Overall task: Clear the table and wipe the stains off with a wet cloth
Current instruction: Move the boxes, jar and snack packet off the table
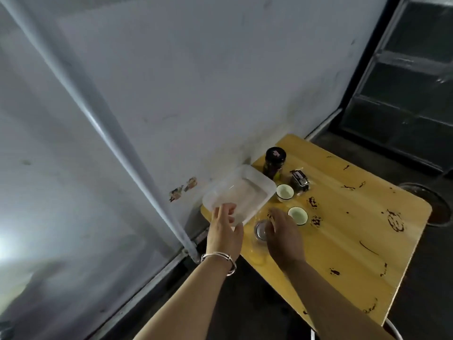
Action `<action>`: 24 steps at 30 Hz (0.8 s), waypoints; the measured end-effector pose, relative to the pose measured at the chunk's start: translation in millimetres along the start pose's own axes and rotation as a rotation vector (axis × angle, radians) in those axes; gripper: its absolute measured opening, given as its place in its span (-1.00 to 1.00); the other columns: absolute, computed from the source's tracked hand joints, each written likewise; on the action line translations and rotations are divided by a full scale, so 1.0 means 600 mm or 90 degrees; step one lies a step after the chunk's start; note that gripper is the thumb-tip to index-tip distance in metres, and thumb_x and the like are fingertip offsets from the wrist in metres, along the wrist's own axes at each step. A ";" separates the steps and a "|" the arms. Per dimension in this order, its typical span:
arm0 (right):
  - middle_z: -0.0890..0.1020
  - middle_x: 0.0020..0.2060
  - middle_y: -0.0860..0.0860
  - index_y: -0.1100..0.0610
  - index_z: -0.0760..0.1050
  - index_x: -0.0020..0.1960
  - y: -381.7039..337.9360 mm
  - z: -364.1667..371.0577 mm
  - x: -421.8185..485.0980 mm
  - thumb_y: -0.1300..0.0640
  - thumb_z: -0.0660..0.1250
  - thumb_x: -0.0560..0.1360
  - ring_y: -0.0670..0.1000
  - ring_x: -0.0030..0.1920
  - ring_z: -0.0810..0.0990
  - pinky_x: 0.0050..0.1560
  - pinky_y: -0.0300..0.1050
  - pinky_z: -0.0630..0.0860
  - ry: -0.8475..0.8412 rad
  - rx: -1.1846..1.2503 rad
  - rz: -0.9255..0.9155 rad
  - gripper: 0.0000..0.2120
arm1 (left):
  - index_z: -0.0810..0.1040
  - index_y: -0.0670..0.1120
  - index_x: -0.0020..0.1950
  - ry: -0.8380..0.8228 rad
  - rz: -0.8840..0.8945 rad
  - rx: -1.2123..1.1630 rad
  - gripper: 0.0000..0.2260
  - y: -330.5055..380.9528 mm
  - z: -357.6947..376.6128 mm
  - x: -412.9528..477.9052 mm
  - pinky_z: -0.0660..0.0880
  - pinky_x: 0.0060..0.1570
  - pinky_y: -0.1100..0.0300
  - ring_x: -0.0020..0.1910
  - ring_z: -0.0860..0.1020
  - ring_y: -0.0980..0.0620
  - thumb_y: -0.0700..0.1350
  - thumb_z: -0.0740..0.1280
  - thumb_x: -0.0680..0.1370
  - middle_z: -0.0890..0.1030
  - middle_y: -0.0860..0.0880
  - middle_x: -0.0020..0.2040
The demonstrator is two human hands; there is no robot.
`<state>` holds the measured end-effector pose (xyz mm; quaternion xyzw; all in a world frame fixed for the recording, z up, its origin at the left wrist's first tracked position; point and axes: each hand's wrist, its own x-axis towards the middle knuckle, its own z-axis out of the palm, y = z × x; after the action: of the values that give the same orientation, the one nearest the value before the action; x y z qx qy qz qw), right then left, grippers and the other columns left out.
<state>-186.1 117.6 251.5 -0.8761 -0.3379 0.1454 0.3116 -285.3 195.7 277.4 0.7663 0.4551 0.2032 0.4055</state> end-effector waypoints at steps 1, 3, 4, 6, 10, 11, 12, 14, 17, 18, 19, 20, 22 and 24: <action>0.52 0.20 0.09 0.12 0.39 0.31 0.012 -0.002 0.014 0.18 0.18 0.56 0.10 0.17 0.49 -0.02 -0.14 0.37 0.014 0.006 0.028 -0.68 | 0.40 -0.05 0.22 -0.024 0.009 0.003 -0.68 0.002 0.010 0.020 0.36 -0.04 0.35 0.00 0.43 0.13 -0.28 0.27 0.49 0.38 0.05 0.12; 0.52 0.22 0.08 0.11 0.38 0.33 0.037 -0.004 0.045 0.17 0.19 0.56 0.09 0.19 0.48 -0.01 -0.14 0.37 0.040 0.005 0.070 -0.66 | 0.39 -0.05 0.22 -0.066 0.024 0.003 -0.68 0.005 0.034 0.062 0.37 -0.03 0.33 0.00 0.42 0.13 -0.25 0.28 0.50 0.38 0.06 0.12; 0.51 0.23 0.07 0.11 0.37 0.34 0.051 -0.003 0.061 0.17 0.20 0.56 0.08 0.20 0.47 0.03 -0.13 0.39 0.052 0.000 0.096 -0.65 | 0.38 -0.05 0.23 -0.084 0.030 0.008 -0.68 0.006 0.048 0.082 0.37 -0.02 0.31 0.00 0.41 0.12 -0.24 0.28 0.50 0.38 0.06 0.11; 0.49 0.24 0.07 0.11 0.38 0.33 0.077 -0.002 0.082 0.17 0.20 0.56 0.08 0.21 0.46 0.06 -0.10 0.42 0.074 0.014 0.147 -0.66 | 0.37 -0.06 0.23 -0.124 0.043 0.027 -0.67 0.010 0.078 0.114 0.36 -0.01 0.28 0.03 0.41 0.10 -0.23 0.29 0.49 0.38 0.05 0.12; 0.50 0.21 0.04 0.11 0.41 0.29 0.124 0.004 0.112 0.17 0.22 0.55 0.06 0.19 0.46 0.06 -0.11 0.40 0.110 0.025 0.194 -0.69 | 0.33 -0.05 0.25 -0.185 0.052 0.065 -0.65 0.013 0.138 0.167 0.32 -0.03 0.29 0.05 0.37 0.11 -0.20 0.29 0.49 0.37 0.03 0.18; 0.51 0.20 0.03 0.11 0.41 0.28 0.137 0.005 0.124 0.17 0.23 0.55 0.06 0.18 0.46 0.04 -0.13 0.39 0.114 0.019 0.197 -0.70 | 0.32 -0.05 0.26 -0.195 0.053 0.067 -0.64 0.015 0.153 0.181 0.32 -0.02 0.30 0.06 0.37 0.10 -0.20 0.29 0.49 0.37 0.01 0.20; 0.51 0.20 0.04 0.10 0.41 0.28 0.153 0.007 0.139 0.16 0.24 0.54 0.05 0.18 0.45 0.02 -0.16 0.36 0.113 0.009 0.198 -0.69 | 0.31 -0.06 0.27 -0.204 0.056 0.075 -0.63 0.018 0.169 0.197 0.31 -0.01 0.30 0.08 0.36 0.10 -0.19 0.30 0.49 0.37 0.00 0.21; 0.49 0.23 0.05 0.11 0.37 0.33 0.182 0.009 0.173 0.15 0.24 0.55 0.05 0.24 0.41 0.06 -0.20 0.33 0.098 -0.015 0.203 -0.64 | 0.29 -0.07 0.30 -0.208 0.058 0.087 -0.59 0.021 0.200 0.229 0.31 0.04 0.28 0.16 0.37 0.06 -0.18 0.32 0.49 0.37 -0.02 0.23; 0.44 0.31 0.04 0.13 0.30 0.40 0.219 0.016 0.233 0.10 0.23 0.56 0.05 0.34 0.33 0.27 -0.13 0.30 0.077 -0.022 0.239 -0.58 | 0.26 -0.08 0.33 -0.201 0.042 0.102 -0.52 0.020 0.246 0.280 0.34 0.22 0.14 0.25 0.34 -0.01 -0.14 0.36 0.46 0.36 -0.05 0.28; 0.43 0.31 0.04 0.14 0.30 0.40 0.235 0.021 0.259 0.07 0.23 0.56 0.05 0.34 0.33 0.30 -0.11 0.30 0.076 -0.025 0.244 -0.57 | 0.25 -0.08 0.35 -0.196 0.026 0.110 -0.48 0.017 0.266 0.303 0.33 0.26 0.07 0.27 0.32 -0.03 -0.12 0.37 0.45 0.35 -0.06 0.31; 0.42 0.31 0.05 0.14 0.29 0.40 0.250 0.027 0.284 0.04 0.22 0.56 0.06 0.33 0.33 0.31 -0.10 0.29 0.068 -0.037 0.248 -0.56 | 0.23 -0.08 0.37 -0.189 0.005 0.123 -0.44 0.015 0.285 0.324 0.31 0.29 0.02 0.30 0.30 -0.05 -0.09 0.39 0.44 0.33 -0.07 0.33; 0.41 0.32 0.04 0.14 0.29 0.40 0.263 0.034 0.309 0.01 0.21 0.56 0.06 0.33 0.32 0.31 -0.10 0.28 0.057 -0.058 0.246 -0.55 | 0.21 -0.09 0.39 -0.180 -0.016 0.136 -0.39 0.012 0.304 0.344 0.29 0.32 0.00 0.33 0.28 -0.07 -0.07 0.40 0.43 0.31 -0.08 0.36; 0.40 0.34 0.03 0.13 0.29 0.39 0.296 0.046 0.361 -0.04 0.21 0.55 0.08 0.31 0.32 0.30 -0.09 0.27 0.039 -0.100 0.246 -0.54 | 0.15 -0.11 0.44 -0.160 -0.052 0.124 -0.29 0.011 0.347 0.384 0.26 0.35 0.00 0.39 0.23 -0.08 -0.06 0.44 0.40 0.26 -0.10 0.40; 0.37 0.35 0.01 0.10 0.29 0.38 0.326 0.060 0.411 -0.08 0.21 0.54 0.09 0.32 0.30 0.27 -0.05 0.27 0.030 -0.142 0.249 -0.52 | 0.09 -0.13 0.47 -0.140 -0.085 0.057 -0.21 0.006 0.391 0.424 0.23 0.38 0.04 0.42 0.21 -0.09 -0.11 0.47 0.38 0.21 -0.11 0.44</action>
<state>75.1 189.3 86.8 -0.9571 -0.1679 0.1446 0.1866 4.5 311.6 127.3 0.7690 0.4666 0.0702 0.4312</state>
